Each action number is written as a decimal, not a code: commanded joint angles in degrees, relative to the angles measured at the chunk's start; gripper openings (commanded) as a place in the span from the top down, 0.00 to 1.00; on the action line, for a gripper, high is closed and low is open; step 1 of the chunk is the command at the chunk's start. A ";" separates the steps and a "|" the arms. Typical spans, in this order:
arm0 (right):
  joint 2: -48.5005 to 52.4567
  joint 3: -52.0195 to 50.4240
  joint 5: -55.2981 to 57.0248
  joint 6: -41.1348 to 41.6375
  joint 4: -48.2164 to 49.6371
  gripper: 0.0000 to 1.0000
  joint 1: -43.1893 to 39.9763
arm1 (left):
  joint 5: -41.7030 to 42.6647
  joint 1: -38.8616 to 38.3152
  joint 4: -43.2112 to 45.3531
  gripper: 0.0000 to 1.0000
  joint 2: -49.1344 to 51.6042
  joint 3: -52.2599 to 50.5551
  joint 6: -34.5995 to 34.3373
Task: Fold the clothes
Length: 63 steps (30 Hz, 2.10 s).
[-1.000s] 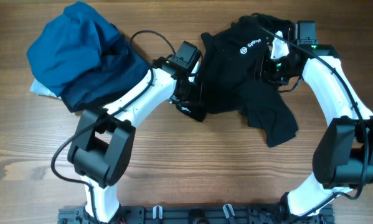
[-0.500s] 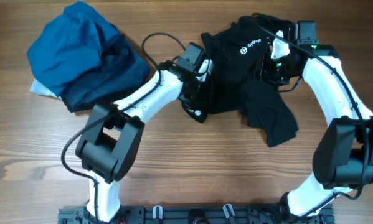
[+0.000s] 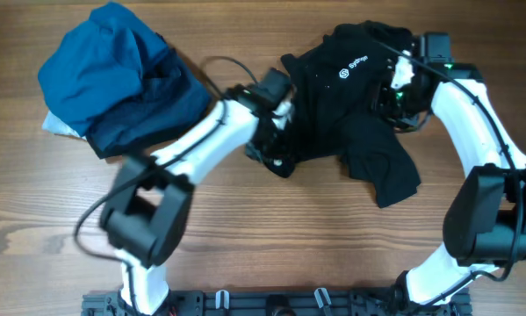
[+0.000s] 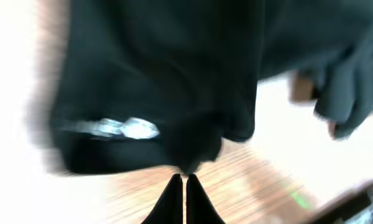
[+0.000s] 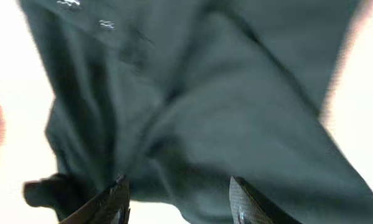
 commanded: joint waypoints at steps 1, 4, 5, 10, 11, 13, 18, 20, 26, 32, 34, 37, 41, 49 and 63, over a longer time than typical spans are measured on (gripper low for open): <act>-1.75 -0.22 3.50 1.81 -4.31 0.41 -5.49 | -10.82 5.03 -0.39 0.96 -10.84 2.80 0.35; -1.75 -4.07 6.34 1.92 -3.32 0.25 -8.50 | -9.70 7.17 -0.52 0.91 -13.70 2.78 0.37; -1.75 -5.66 6.86 1.90 -2.45 0.21 -8.96 | -8.35 7.10 -0.61 0.85 -13.66 2.73 0.35; -1.75 -11.37 7.10 2.58 -3.89 0.16 -12.26 | -5.33 2.73 -0.22 0.44 -9.29 0.90 1.79; -1.75 -11.65 6.73 2.91 -5.29 0.16 -13.18 | -6.03 1.73 0.09 0.42 -7.39 0.81 2.14; -1.75 -11.85 3.85 1.73 -7.13 0.16 -14.25 | -8.76 0.50 1.27 0.45 -3.08 0.81 2.05; -1.75 -11.85 1.20 0.22 -7.76 0.16 -14.25 | -7.23 0.39 3.48 0.51 3.45 0.81 1.84; -1.75 -11.85 1.20 0.20 -7.74 0.16 -14.25 | -3.39 0.33 5.53 0.55 4.85 0.81 1.84; -1.75 -11.85 2.25 0.24 -7.63 0.16 -14.25 | -2.12 0.50 6.38 0.96 4.72 0.85 1.88; -1.75 -12.61 2.29 -2.75 -2.75 0.51 -14.19 | -1.95 5.62 2.40 0.96 -3.82 0.85 3.45; -1.75 -12.61 2.12 -2.78 1.49 0.78 -14.21 | -4.31 8.31 0.28 0.96 -8.11 0.85 3.67; -1.75 -12.59 2.12 -2.80 6.29 0.96 -14.21 | -6.27 12.55 -1.73 0.96 -14.60 0.85 7.13; -1.75 -12.61 2.10 -2.84 3.89 0.93 -14.19 | -10.10 15.54 -3.23 0.96 -19.26 0.85 7.87; -1.70 -23.26 0.92 0.07 6.62 0.66 -14.05 | -11.26 16.41 -3.85 0.94 -20.41 0.83 7.85; -2.23 -10.67 25.27 6.86 4.68 0.94 -14.14 | -11.54 6.12 -0.26 0.50 0.52 0.72 2.60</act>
